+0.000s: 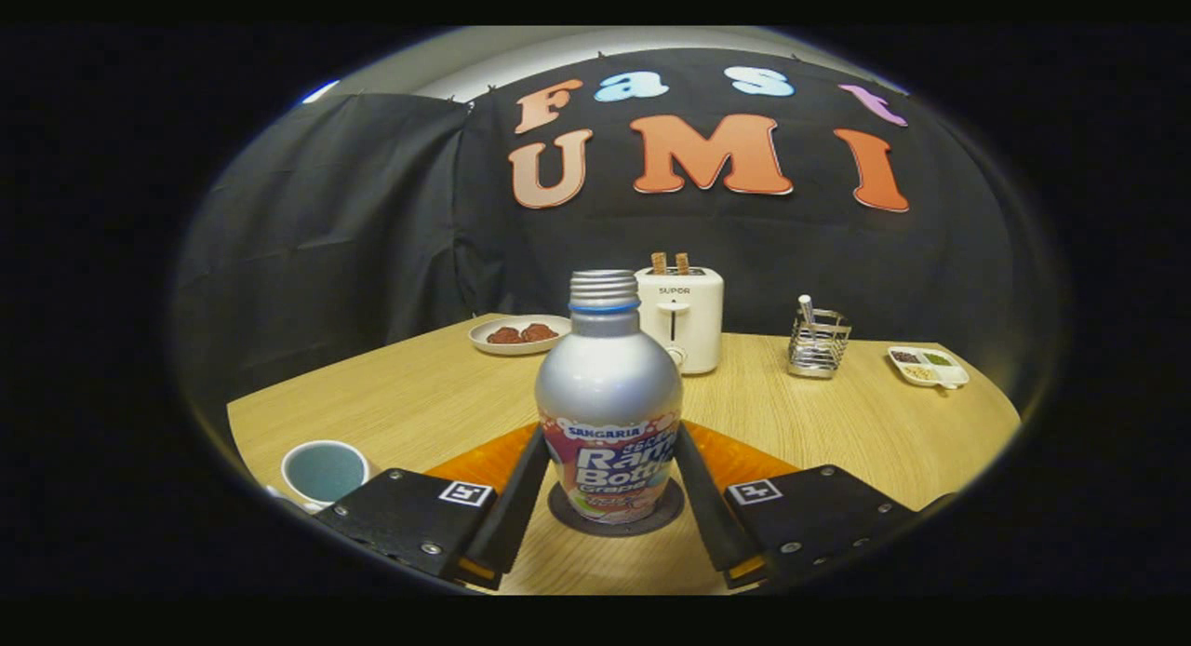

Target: Take the bottle from table, then pour the juice into the cup, finally place the bottle on the coaster

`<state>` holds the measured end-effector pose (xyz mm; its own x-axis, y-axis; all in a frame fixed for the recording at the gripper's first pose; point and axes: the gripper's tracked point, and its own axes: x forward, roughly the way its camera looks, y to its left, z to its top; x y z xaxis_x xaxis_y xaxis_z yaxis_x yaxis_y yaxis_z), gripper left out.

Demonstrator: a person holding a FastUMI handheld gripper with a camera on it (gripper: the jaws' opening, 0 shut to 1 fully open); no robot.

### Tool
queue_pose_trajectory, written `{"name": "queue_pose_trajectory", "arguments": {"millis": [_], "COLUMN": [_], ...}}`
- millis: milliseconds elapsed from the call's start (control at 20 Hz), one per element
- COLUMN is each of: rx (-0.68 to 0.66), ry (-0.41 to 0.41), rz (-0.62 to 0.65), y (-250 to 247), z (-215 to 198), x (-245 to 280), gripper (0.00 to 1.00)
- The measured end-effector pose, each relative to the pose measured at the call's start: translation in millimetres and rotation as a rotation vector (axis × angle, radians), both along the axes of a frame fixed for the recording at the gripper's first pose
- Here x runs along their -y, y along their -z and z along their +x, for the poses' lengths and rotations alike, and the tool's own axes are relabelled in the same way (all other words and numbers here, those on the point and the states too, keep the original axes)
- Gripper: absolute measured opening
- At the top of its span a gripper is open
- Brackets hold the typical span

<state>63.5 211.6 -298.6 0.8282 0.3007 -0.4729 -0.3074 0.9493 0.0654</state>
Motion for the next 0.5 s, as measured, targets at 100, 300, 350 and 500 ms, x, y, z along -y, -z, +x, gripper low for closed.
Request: {"name": "queue_pose_trajectory", "arguments": {"millis": [100,300,350,500], "rx": [-0.016,-0.009,0.018,0.083], "ry": [0.007,0.013,0.017,0.035], "rz": [-0.015,0.01,0.008,0.021], "y": [3.6,-7.7,-16.2,-44.3], "z": [-1.9,-8.5,-9.1,-10.9], "x": [3.3,3.5,6.9,17.6], "gripper": [0.8,0.94,0.96,0.97]}}
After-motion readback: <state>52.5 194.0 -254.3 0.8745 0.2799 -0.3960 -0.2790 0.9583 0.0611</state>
